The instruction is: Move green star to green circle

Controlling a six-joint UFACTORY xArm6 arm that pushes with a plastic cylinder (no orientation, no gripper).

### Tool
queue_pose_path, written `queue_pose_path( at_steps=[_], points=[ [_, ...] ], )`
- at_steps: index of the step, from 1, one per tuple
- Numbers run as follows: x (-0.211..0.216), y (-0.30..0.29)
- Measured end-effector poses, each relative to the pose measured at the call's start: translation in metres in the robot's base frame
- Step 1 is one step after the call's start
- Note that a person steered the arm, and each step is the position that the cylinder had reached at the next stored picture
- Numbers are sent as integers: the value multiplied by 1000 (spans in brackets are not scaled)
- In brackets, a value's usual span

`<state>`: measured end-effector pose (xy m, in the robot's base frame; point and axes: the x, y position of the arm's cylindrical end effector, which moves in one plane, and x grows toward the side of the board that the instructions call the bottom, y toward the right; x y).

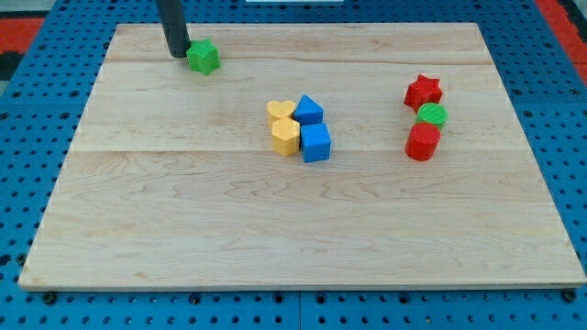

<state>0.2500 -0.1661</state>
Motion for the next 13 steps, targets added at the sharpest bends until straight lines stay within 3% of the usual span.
queue_pose_path(
  at_steps=[2, 5, 7, 10, 13],
  points=[
    [-7, 5],
    [18, 9],
    [11, 38],
    [-16, 155],
    [8, 159]
  ],
)
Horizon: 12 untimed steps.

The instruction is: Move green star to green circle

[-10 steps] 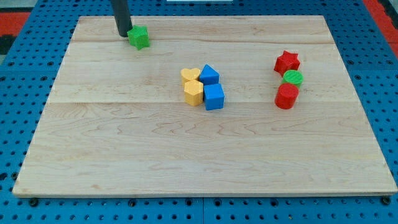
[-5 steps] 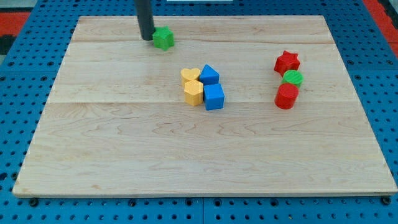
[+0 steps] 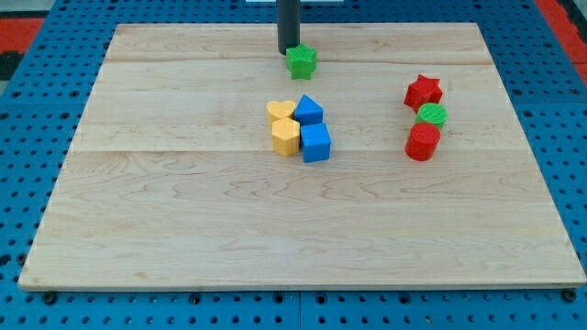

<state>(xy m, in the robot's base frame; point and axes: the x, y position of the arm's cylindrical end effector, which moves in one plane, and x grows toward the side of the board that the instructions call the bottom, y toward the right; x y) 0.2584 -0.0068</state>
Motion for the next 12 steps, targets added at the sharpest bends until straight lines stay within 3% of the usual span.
queue_pose_path(
  at_steps=[3, 5, 12],
  points=[
    [47, 5],
    [85, 50],
    [130, 130]
  ],
)
